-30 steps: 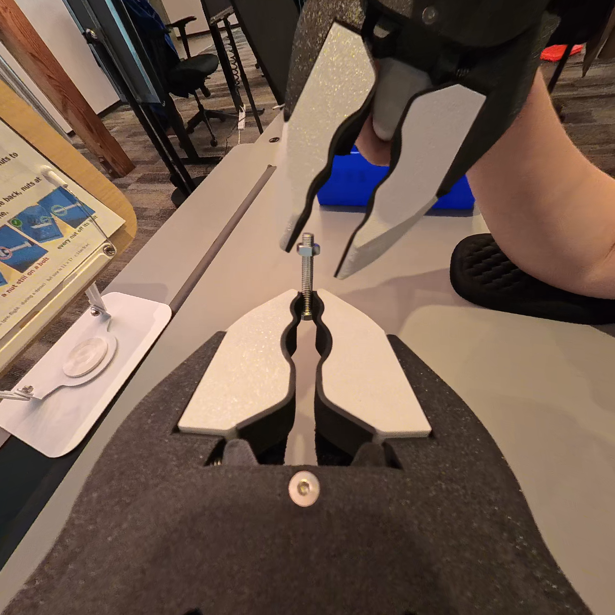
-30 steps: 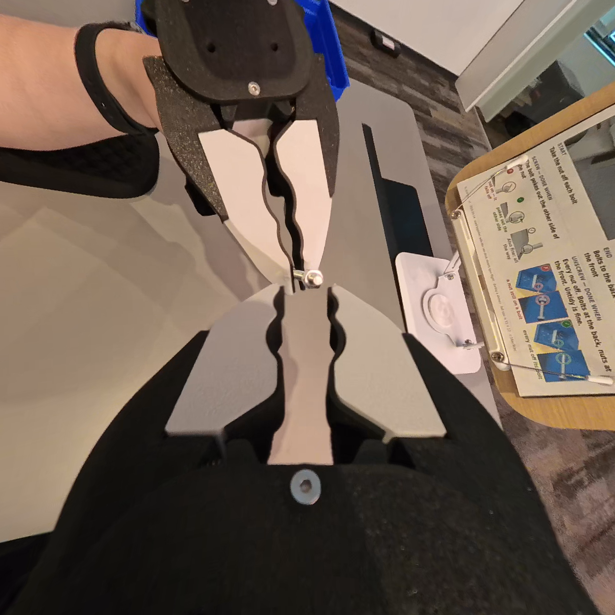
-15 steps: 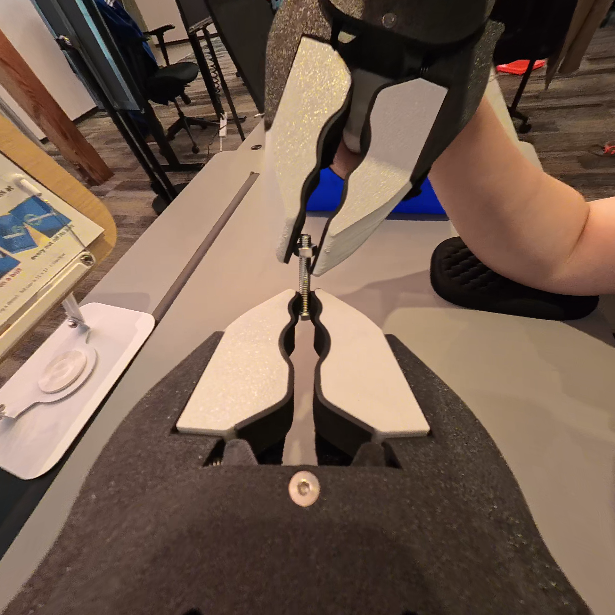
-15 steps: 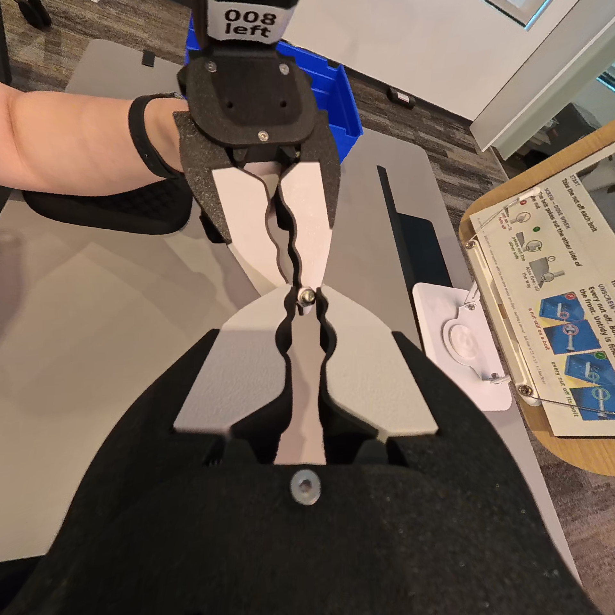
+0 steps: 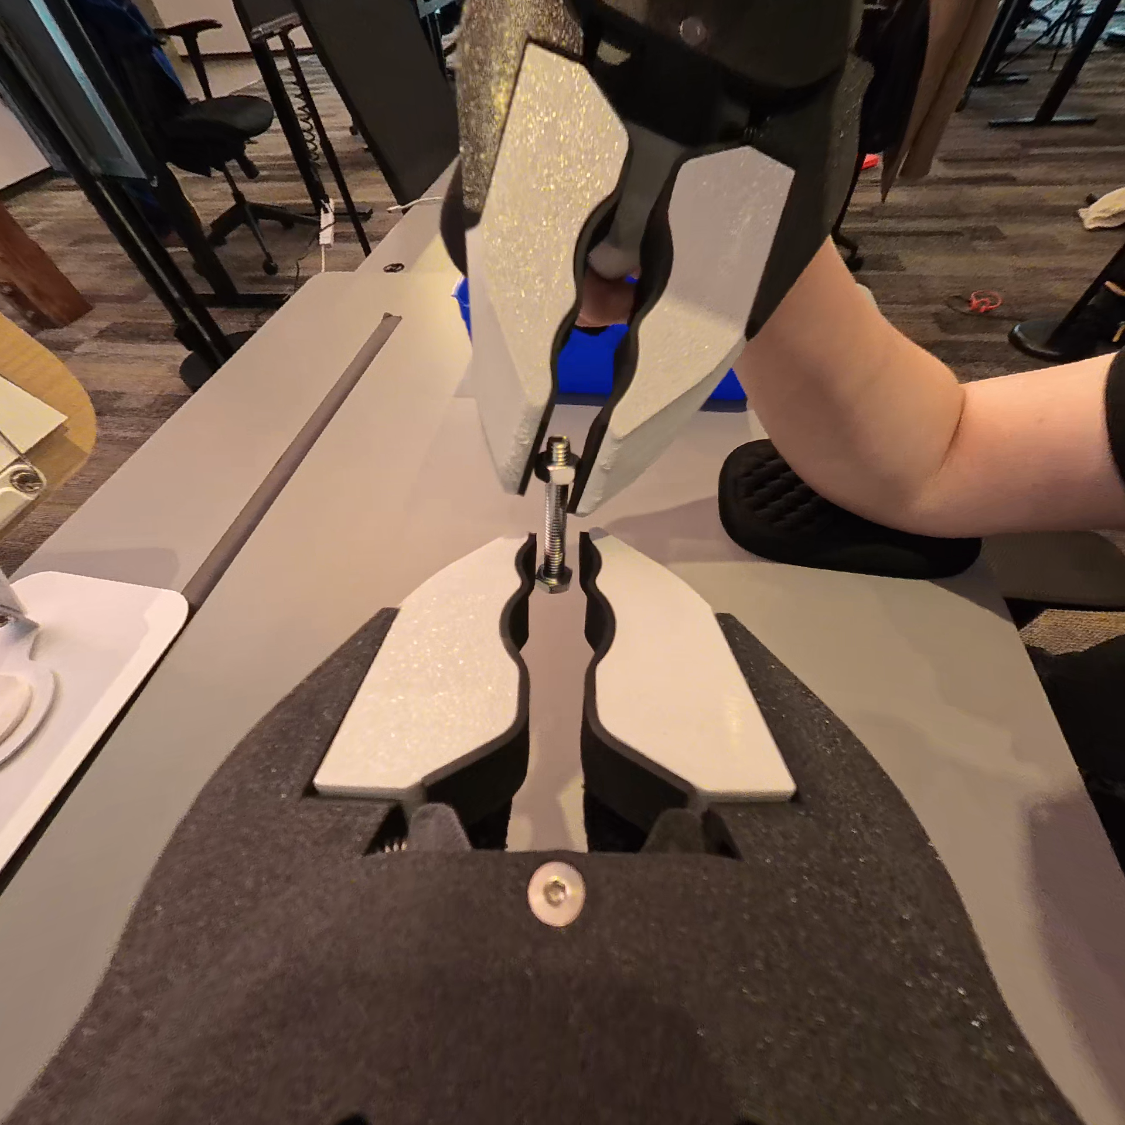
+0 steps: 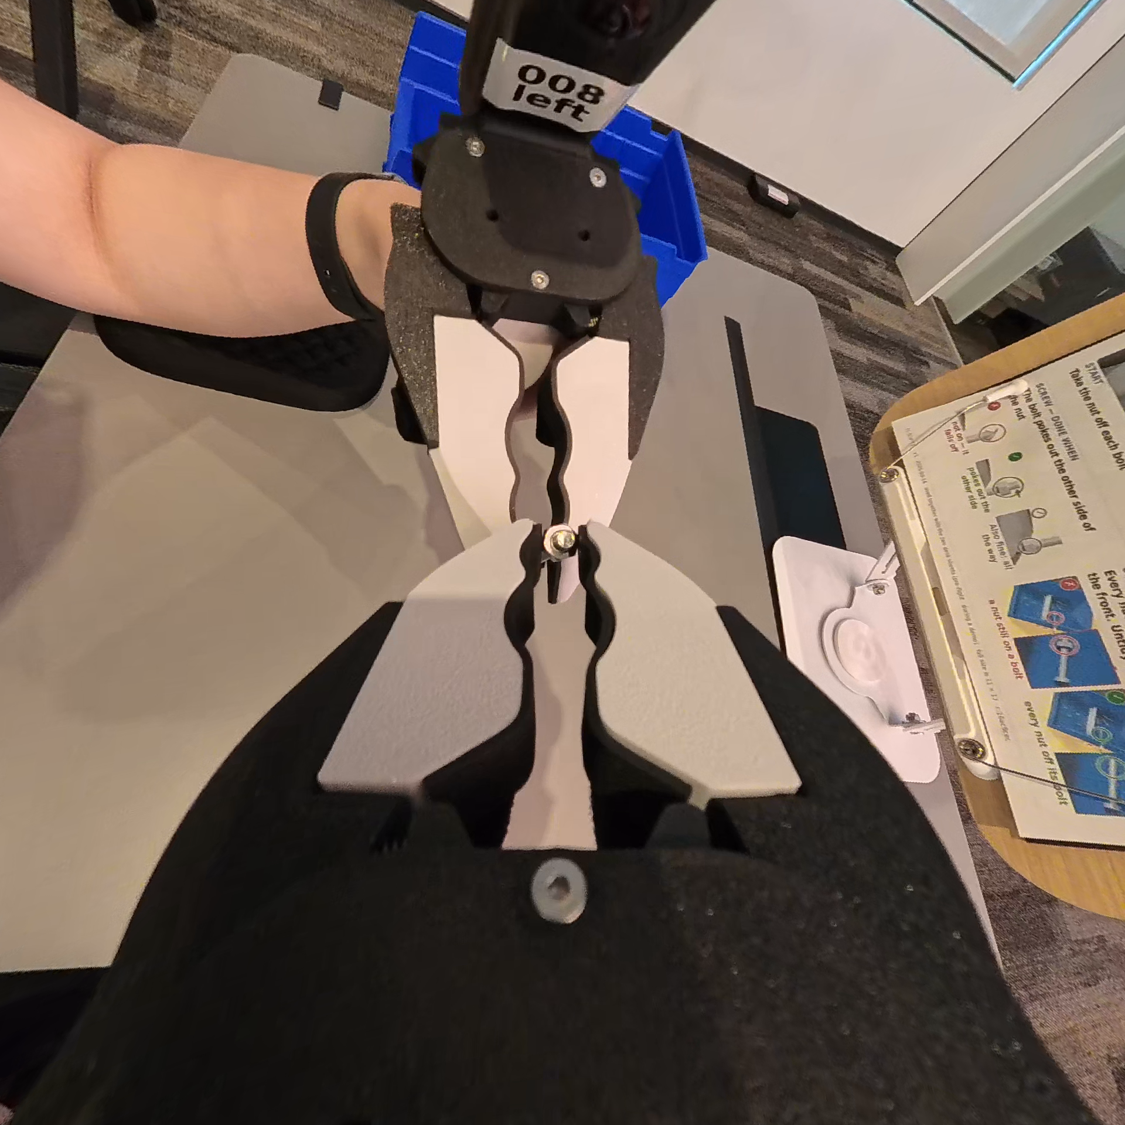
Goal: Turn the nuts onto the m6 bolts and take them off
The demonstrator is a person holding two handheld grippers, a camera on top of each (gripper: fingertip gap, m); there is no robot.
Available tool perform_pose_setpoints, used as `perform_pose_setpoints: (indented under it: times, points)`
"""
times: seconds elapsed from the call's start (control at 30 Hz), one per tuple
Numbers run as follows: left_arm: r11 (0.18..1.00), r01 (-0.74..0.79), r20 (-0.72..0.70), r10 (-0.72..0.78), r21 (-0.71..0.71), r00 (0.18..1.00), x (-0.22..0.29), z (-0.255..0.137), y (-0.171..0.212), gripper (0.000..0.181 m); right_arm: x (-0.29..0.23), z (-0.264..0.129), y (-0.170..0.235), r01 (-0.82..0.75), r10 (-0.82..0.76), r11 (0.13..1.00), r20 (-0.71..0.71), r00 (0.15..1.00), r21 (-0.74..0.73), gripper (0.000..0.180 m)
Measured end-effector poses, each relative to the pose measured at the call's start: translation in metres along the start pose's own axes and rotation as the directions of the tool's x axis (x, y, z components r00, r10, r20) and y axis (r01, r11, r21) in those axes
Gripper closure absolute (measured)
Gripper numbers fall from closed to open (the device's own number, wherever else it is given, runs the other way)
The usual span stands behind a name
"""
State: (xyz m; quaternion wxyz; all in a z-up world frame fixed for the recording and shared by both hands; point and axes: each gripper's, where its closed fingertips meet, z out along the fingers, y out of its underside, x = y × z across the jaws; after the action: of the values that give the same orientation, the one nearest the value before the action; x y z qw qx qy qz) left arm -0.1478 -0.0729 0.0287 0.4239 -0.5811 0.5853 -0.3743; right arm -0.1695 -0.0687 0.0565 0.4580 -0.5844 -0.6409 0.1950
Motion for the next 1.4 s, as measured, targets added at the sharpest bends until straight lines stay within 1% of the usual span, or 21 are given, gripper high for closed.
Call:
perform_pose_setpoints:
  times: [0.27,0.33,0.47,0.53,0.57,0.6,0.67,0.87,1.03,1.17,1.33,1.4]
  points:
    - [0.996,0.075,-0.055,-0.072,0.057,0.996,-0.001,-0.007,-0.007,0.175,0.002,0.001,0.000,-0.006,0.006,1.000,-0.011,1.000,-0.001,0.169]
    - [0.995,0.087,-0.071,-0.084,0.054,0.994,0.000,-0.008,-0.007,0.176,0.002,0.001,0.000,-0.016,0.016,1.000,-0.004,1.000,0.001,0.169]
    - [0.996,0.085,-0.058,-0.082,0.040,0.995,-0.002,-0.008,-0.004,0.176,0.003,0.004,0.001,-0.022,0.022,1.000,-0.009,1.000,-0.004,0.169]
    - [0.995,0.085,-0.053,-0.082,0.054,0.995,-0.004,-0.009,-0.006,0.176,0.005,0.004,-0.001,-0.021,0.021,1.000,-0.020,1.000,0.017,0.169]
    - [0.994,0.086,-0.050,-0.083,0.068,0.995,-0.005,-0.010,-0.008,0.176,0.006,0.003,-0.003,-0.023,0.024,0.999,-0.024,0.999,0.033,0.166]
    - [0.993,0.086,-0.044,-0.082,0.084,0.996,-0.006,-0.012,-0.010,0.176,0.007,0.001,-0.005,-0.029,0.030,0.998,-0.026,0.999,0.051,0.158]
    - [0.991,0.071,-0.034,-0.067,0.114,0.997,-0.007,-0.015,-0.015,0.176,0.008,-0.003,-0.009,-0.044,0.045,0.995,-0.019,0.999,0.086,0.153]
    - [0.993,0.010,-0.011,-0.008,0.119,1.000,-0.004,-0.015,-0.018,0.176,0.001,-0.009,-0.021,-0.031,0.030,0.988,0.012,0.999,0.148,0.153]
    - [0.994,-0.069,0.063,0.064,0.089,0.996,-0.008,-0.014,-0.016,0.176,-0.003,-0.008,-0.017,-0.016,0.014,0.994,0.015,1.000,0.106,0.152]
    - [0.992,-0.093,0.082,0.086,0.084,0.993,-0.008,-0.013,-0.017,0.176,0.002,-0.012,-0.009,-0.044,0.044,0.996,0.004,0.999,0.074,0.161]
    - [0.991,-0.111,0.092,0.104,0.077,0.990,-0.008,-0.011,-0.016,0.176,-0.001,-0.008,-0.017,-0.027,0.026,0.994,0.011,1.000,0.109,0.153]
    - [0.990,-0.112,0.098,0.104,0.084,0.990,-0.008,-0.012,-0.018,0.176,-0.003,-0.006,-0.014,-0.018,0.016,0.996,0.017,1.000,0.086,0.151]
